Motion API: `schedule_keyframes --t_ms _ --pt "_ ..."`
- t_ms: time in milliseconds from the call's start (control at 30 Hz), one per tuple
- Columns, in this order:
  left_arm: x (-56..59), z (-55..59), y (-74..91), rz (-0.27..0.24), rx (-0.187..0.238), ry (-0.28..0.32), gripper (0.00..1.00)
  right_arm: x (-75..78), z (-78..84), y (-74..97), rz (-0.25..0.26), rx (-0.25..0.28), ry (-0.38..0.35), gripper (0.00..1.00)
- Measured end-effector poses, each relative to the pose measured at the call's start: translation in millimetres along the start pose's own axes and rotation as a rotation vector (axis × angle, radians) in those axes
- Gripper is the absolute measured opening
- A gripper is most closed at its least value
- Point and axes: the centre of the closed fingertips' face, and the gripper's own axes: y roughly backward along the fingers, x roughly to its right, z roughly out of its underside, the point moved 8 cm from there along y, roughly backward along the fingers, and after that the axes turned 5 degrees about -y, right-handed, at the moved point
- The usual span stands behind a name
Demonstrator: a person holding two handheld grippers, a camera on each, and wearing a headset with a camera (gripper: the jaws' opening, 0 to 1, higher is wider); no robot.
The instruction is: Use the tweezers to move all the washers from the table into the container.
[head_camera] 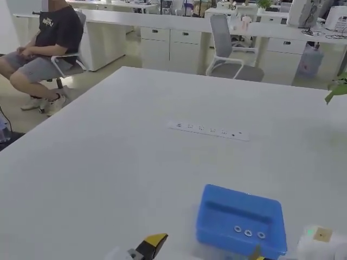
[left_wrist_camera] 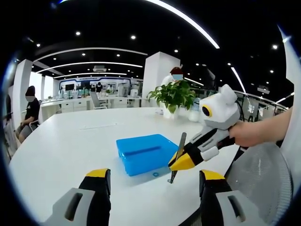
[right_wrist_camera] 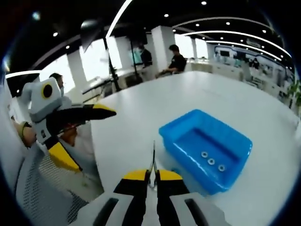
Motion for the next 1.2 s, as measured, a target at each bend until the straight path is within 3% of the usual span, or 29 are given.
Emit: schedule_keyframes --t_ms 167,467,733,1000,1200 --pt "-0.3 0.7 -0.1 0.003 -0.001 0.0 0.78 5.4 -9.5 8.1 -0.005 0.039 -0.067 0.03" --pt "-1.3 1.7 0.1 0.003 0.002 0.002 0.78 14.7 -39.5 12.0 -0.013 0.097 -0.089 0.04" --pt "-1.2 1.7 0.1 0.004 0.002 0.004 0.78 30.7 -60.0 11.0 -0.016 0.149 -0.15 0.03" --pt "-0.1 1.3 -0.5 0.011 -0.002 0.01 0.78 49.6 -68.3 -0.4 -0.01 0.17 -0.193 0.03" --pt "-0.8 1.7 -0.7 0.01 -0.003 0.011 0.78 67.6 -63.9 -17.9 0.02 0.129 -0.242 0.03"
